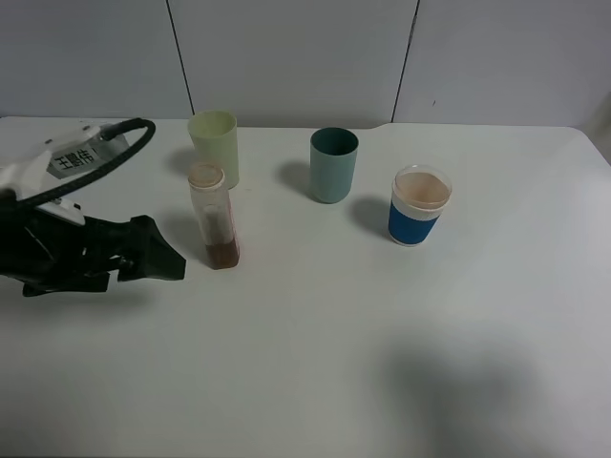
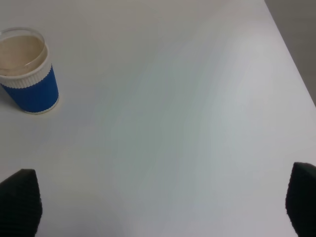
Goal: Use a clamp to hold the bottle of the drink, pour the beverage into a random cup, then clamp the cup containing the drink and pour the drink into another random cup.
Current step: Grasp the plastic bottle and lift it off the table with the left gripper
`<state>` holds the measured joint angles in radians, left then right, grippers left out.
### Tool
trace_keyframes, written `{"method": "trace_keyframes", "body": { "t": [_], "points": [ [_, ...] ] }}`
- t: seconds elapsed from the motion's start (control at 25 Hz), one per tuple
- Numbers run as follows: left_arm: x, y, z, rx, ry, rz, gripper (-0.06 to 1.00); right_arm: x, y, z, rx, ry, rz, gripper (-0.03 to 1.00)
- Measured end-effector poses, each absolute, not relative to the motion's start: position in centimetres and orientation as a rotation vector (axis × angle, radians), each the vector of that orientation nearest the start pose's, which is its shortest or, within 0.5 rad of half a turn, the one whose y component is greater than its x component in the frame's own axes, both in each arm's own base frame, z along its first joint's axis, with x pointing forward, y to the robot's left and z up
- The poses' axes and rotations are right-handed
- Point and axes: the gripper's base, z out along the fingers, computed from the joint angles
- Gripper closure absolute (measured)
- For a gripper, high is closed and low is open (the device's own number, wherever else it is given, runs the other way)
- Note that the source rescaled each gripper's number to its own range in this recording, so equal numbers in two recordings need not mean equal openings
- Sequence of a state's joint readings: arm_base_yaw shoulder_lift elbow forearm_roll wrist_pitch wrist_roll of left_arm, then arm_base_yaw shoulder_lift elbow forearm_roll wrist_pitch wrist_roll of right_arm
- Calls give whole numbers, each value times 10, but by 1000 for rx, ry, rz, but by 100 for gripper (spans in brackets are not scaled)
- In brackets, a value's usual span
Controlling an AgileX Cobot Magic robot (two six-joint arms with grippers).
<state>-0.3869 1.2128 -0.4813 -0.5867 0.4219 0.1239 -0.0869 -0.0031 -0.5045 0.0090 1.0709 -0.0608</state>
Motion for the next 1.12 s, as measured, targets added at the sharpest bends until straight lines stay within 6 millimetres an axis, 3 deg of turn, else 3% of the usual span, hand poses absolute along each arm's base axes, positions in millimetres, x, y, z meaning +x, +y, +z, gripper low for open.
{"method": "trace_keyframes", "body": {
  "t": [0.8, 1.12],
  "points": [
    [194, -140, 125, 138, 2437, -335, -6, -6, 1, 278, 26, 2048, -81, -3],
    [200, -148, 114, 127, 2319, -259, -6, -6, 1, 278, 26, 2048, -81, -3]
  ]
}}
